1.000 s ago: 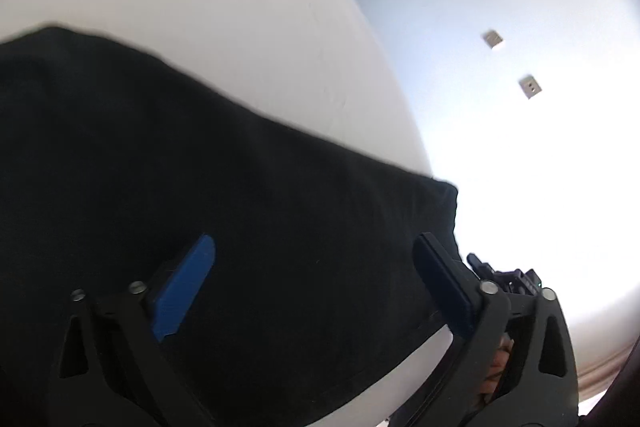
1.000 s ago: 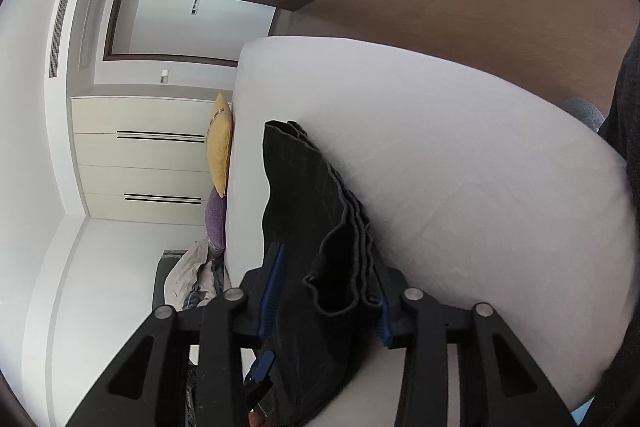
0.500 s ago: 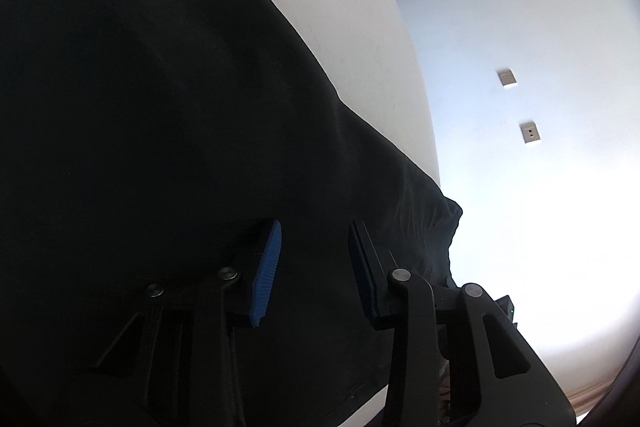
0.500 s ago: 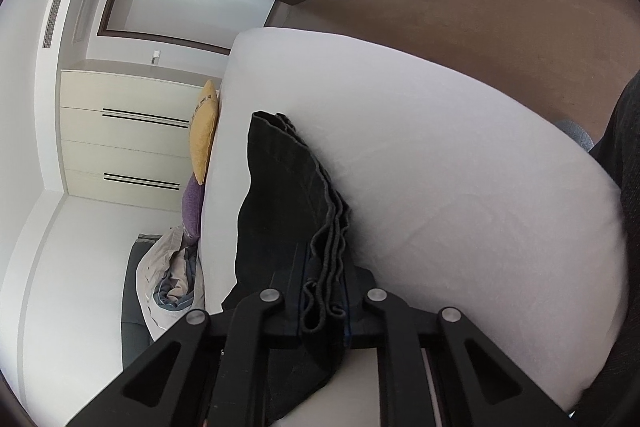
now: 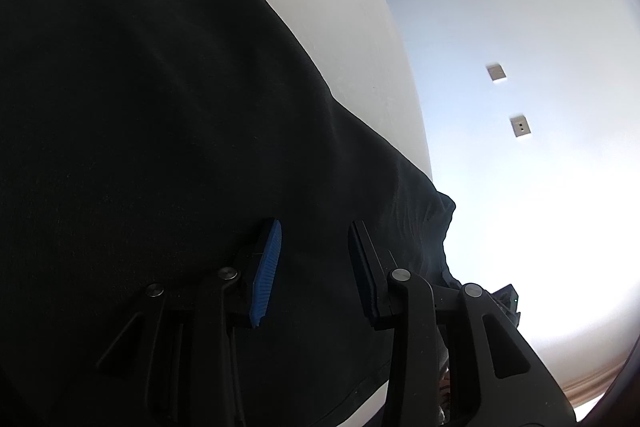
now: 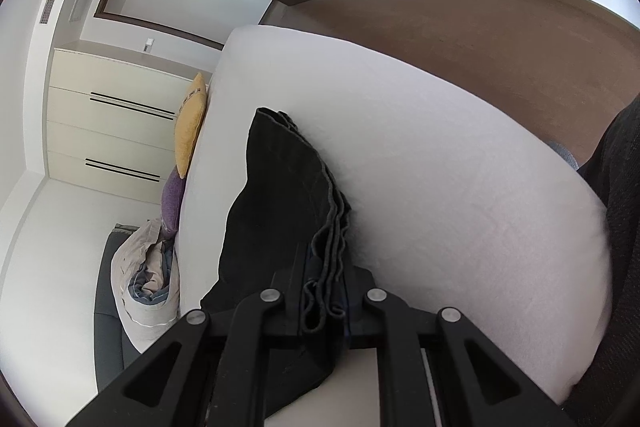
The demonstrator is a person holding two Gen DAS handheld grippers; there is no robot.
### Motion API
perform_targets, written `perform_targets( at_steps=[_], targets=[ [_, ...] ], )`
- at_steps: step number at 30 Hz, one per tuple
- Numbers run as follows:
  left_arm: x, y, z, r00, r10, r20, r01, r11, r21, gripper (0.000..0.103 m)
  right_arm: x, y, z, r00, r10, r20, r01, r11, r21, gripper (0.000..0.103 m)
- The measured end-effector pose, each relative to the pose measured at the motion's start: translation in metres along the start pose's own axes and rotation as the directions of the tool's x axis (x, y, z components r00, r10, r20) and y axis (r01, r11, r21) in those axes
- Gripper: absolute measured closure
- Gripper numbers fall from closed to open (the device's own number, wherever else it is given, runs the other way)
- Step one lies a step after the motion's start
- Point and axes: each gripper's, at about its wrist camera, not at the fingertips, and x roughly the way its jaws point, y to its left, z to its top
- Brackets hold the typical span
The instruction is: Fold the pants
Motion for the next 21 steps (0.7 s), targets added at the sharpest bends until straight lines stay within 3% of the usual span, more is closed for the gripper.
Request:
perform_targets(
  at_steps=[2, 4, 7, 9, 11, 13, 15, 17, 20, 21],
  targets=[
    [-0.009, 0.007, 0.000, 1.000, -0.008, -0.001, 0.008, 1.000, 0.003, 0.070, 0.000, 0.008, -0.002, 0.999, -0.031, 0.008, 0.031, 0.999, -0.020, 0.090],
    [-0.010, 0.012, 0.001, 1.000, 0.000, -0.003, 0.000, 1.000, -0.004, 0.077, 0.000, 0.027, -0.005, 0.999, -0.048, 0.024, 0.050, 0.996, -0.071, 0.090],
    [-0.011, 0.023, 0.002, 1.000, -0.018, -0.004, 0.018, 0.999, -0.028, 0.089, 0.012, 0.092, -0.025, 0.997, -0.078, 0.020, 0.080, 0.945, -0.319, 0.090],
    [-0.011, 0.030, 0.003, 0.999, -0.038, -0.005, 0.037, 0.998, -0.042, 0.092, 0.031, 0.136, -0.055, 0.995, -0.103, -0.016, 0.081, 0.859, -0.505, 0.090],
    [-0.010, 0.031, 0.003, 0.999, -0.048, -0.002, 0.048, 0.998, -0.044, 0.093, 0.059, 0.178, -0.104, 0.987, -0.146, -0.067, 0.057, 0.707, -0.705, 0.090],
    [-0.010, 0.031, 0.002, 0.999, -0.050, 0.003, 0.050, 0.998, -0.039, 0.093, 0.085, 0.199, -0.152, 0.978, -0.184, -0.099, 0.024, 0.569, -0.822, 0.090],
    [-0.011, 0.031, 0.002, 0.998, -0.057, 0.006, 0.057, 0.997, -0.050, 0.093, 0.106, 0.203, -0.179, 0.966, -0.232, -0.115, 0.016, 0.497, -0.868, 0.090],
    [-0.015, 0.032, 0.002, 0.998, -0.058, 0.008, 0.059, 0.995, -0.076, 0.092, 0.120, 0.198, -0.192, 0.956, -0.269, -0.116, 0.025, 0.470, -0.882, 0.090],
    [-0.019, 0.029, 0.002, 0.999, -0.031, 0.007, 0.032, 0.997, -0.072, 0.092, 0.118, 0.195, -0.188, 0.958, -0.251, -0.138, 0.008, 0.506, -0.862, 0.090],
    [-0.020, 0.026, 0.002, 1.000, -0.022, 0.005, 0.022, 0.998, -0.063, 0.087, 0.116, 0.194, -0.187, 0.961, -0.239, -0.142, 0.001, 0.513, -0.858, 0.090]
  ],
)
